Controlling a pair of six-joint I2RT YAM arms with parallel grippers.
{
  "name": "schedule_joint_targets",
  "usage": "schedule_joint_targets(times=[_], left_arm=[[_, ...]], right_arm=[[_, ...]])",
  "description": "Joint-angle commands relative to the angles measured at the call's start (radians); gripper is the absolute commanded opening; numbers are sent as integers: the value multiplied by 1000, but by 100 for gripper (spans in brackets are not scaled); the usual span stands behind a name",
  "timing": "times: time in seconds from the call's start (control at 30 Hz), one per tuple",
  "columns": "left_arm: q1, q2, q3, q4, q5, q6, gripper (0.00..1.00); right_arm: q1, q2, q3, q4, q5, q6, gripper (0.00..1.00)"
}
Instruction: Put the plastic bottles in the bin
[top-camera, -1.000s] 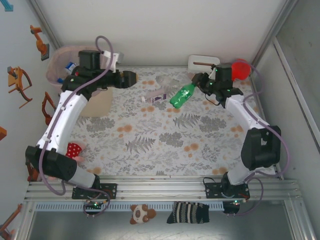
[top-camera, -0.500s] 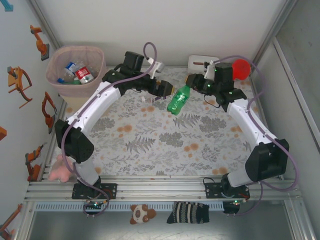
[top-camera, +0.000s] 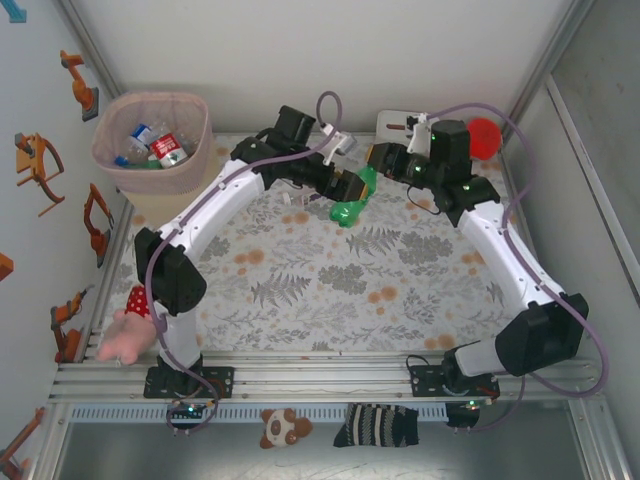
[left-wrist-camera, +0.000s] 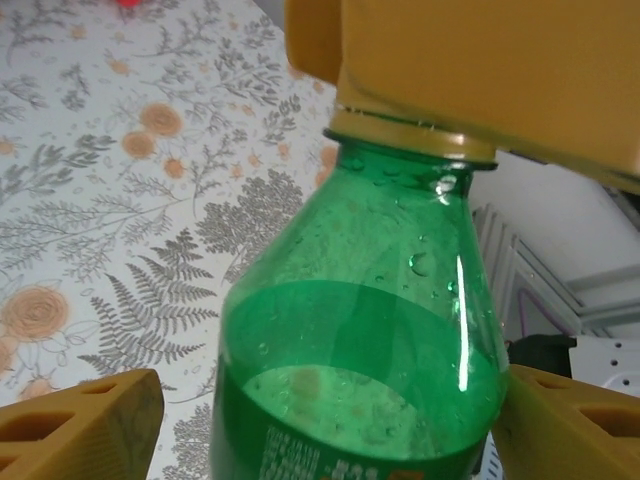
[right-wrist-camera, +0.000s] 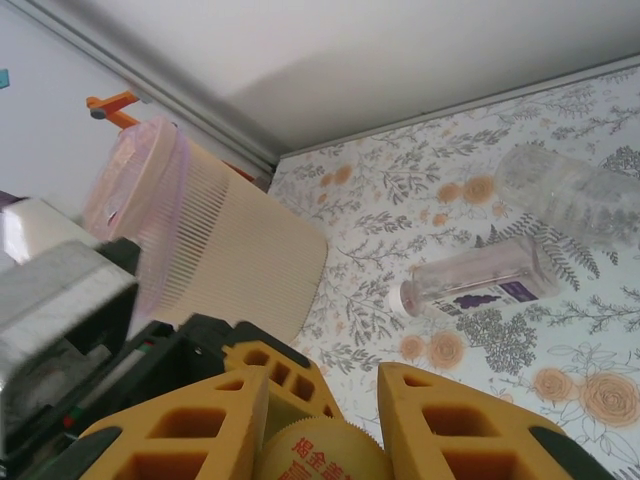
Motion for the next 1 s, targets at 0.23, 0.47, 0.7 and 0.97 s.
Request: schedule_joint_targets(times=[0.23, 0.47, 0.7, 0.97], left_arm=[[-21, 22, 16, -67, 110, 77, 74], [-21, 6, 25, -71, 74, 90, 60], [-15, -20, 31, -80, 12, 107, 50], [29, -66, 57, -146, -113, 122, 48]], right_arm=[[9, -31, 48, 4, 14, -7, 20], [12, -30, 54, -5, 16, -8, 22], [14, -42, 72, -36, 44, -23, 43], [14, -82, 104, -137, 149, -85, 71]])
